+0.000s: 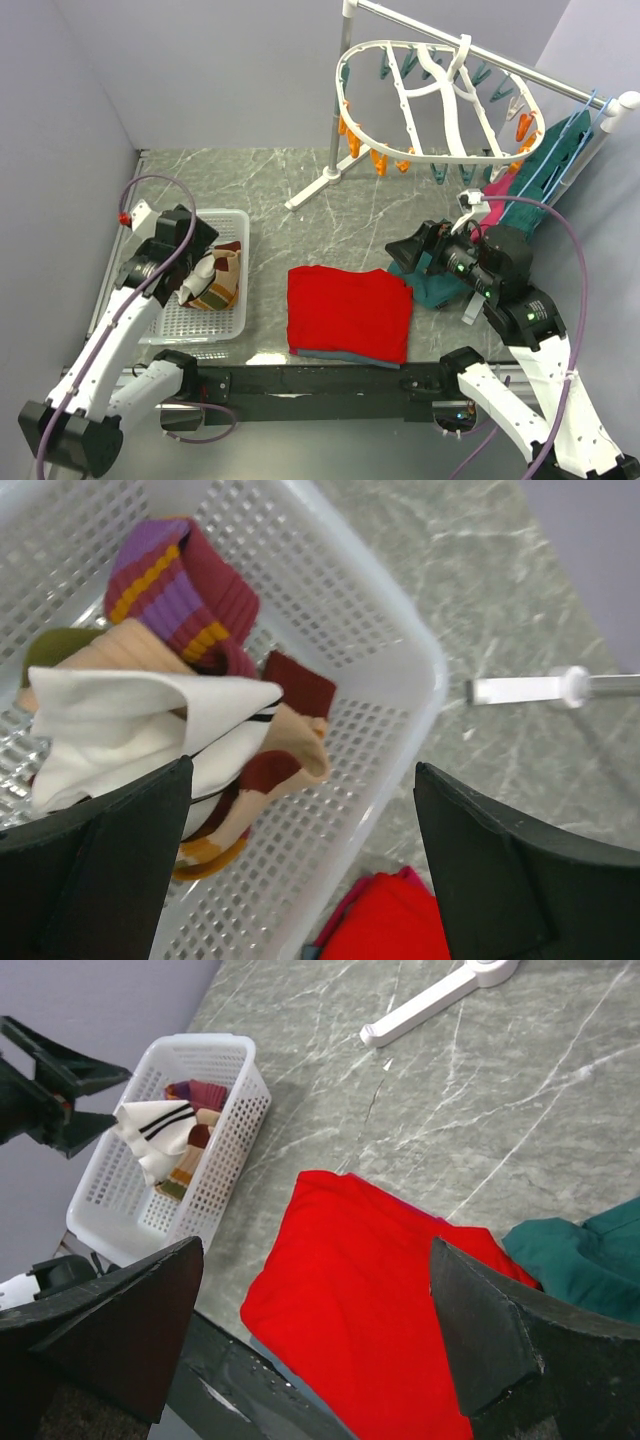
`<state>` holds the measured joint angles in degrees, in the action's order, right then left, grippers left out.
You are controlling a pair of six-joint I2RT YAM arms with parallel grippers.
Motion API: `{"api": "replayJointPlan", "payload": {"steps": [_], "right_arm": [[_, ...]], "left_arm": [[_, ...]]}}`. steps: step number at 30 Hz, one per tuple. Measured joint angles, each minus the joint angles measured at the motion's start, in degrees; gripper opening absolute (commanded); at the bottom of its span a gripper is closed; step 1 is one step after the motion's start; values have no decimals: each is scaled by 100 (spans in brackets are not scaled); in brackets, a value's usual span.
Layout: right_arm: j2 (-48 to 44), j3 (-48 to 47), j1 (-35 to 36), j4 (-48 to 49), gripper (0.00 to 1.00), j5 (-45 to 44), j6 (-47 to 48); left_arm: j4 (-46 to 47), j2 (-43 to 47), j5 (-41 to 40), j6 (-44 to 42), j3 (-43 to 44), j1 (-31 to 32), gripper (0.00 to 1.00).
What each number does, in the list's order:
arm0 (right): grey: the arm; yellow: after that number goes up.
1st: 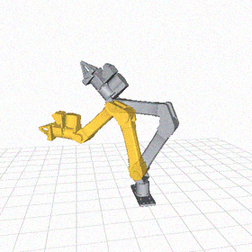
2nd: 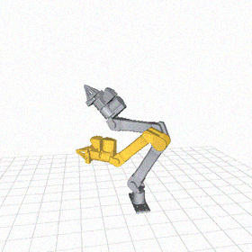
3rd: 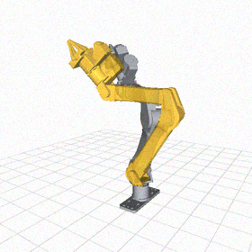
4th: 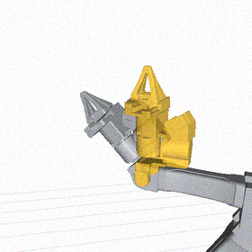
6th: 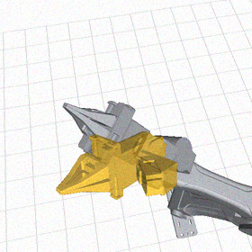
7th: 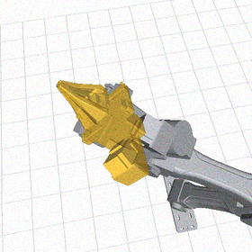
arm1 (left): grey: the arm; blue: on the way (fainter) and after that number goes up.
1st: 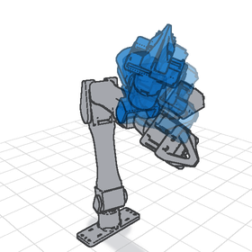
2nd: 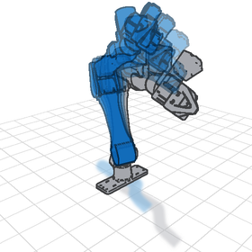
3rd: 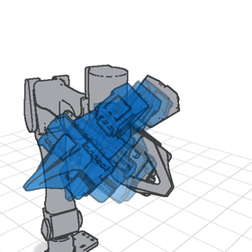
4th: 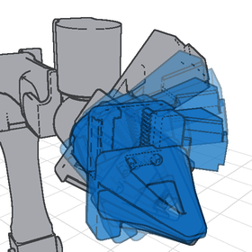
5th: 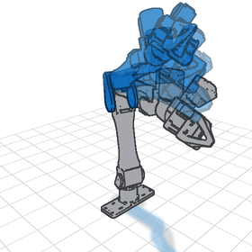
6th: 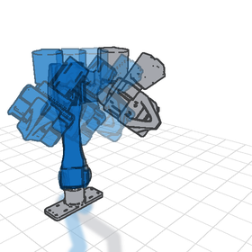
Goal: Remove the socks clipped to the hanger
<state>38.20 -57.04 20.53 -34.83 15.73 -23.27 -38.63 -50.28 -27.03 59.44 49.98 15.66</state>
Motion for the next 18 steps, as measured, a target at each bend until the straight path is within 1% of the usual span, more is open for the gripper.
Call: {"api": "replayJointPlan", "payload": {"steps": [4,6,8,10,12,14,15,18], "right_arm": [[-42,28,17,11,100,9,0],[-87,131,22,63,100,28,-2],[-136,299,28,96,100,66,-24],[-173,505,55,127,100,131,-57],[-214,782,155,188,100,214,-166],[-238,1010,297,254,100,293,-284],[-238,1156,474,361,100,304,-398],[-151,1397,1067,608,100,291,-616]], "left_arm": [[-553,-400,-144,22,334,-7,96],[-710,-376,-273,11,459,-7,96],[-612,-92,-162,-195,463,-13,96],[35,404,531,-546,264,-44,96],[1086,931,1698,-809,-190,-46,96],[2020,1132,2695,-870,-603,-33,96],[2455,1071,3200,-868,-767,2,96],[3204,483,4179,-909,-925,221,96]]}}
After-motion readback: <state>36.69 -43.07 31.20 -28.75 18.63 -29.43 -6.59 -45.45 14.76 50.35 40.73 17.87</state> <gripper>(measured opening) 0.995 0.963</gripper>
